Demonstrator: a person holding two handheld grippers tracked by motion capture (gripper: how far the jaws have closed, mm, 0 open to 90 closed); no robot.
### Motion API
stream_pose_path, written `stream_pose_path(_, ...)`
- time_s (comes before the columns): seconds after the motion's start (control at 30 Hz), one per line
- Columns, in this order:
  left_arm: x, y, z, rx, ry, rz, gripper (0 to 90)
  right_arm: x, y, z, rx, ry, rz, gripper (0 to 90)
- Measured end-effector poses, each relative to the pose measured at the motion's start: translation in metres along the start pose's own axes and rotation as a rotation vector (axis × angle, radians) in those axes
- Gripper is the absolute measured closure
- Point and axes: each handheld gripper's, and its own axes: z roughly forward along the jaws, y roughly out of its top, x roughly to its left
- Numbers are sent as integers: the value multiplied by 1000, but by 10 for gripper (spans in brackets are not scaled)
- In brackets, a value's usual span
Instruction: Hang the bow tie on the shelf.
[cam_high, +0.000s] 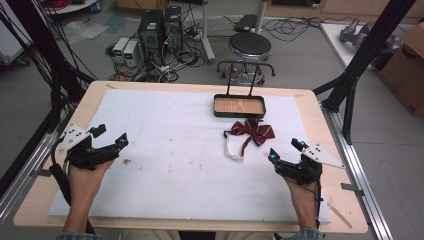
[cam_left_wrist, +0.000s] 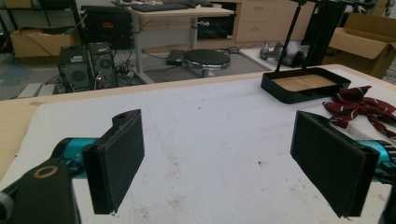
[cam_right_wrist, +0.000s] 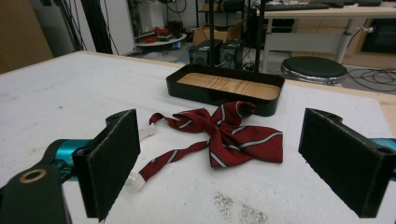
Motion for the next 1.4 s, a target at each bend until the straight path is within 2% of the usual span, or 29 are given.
stream_pose_path(1.1, -4, 3, -1, -1, -5, 22, 178, -2, 4, 7, 14, 12, -11, 132)
stream_pose_path(1.27, -4, 4, -1, -5, -7, 23, 178, -6, 11, 14, 2, 18, -22, 138)
stream_pose_path(1.4, -4, 4, -1, -5, -8, 25, 177, -7, 18, 25, 18, 36, -33, 139)
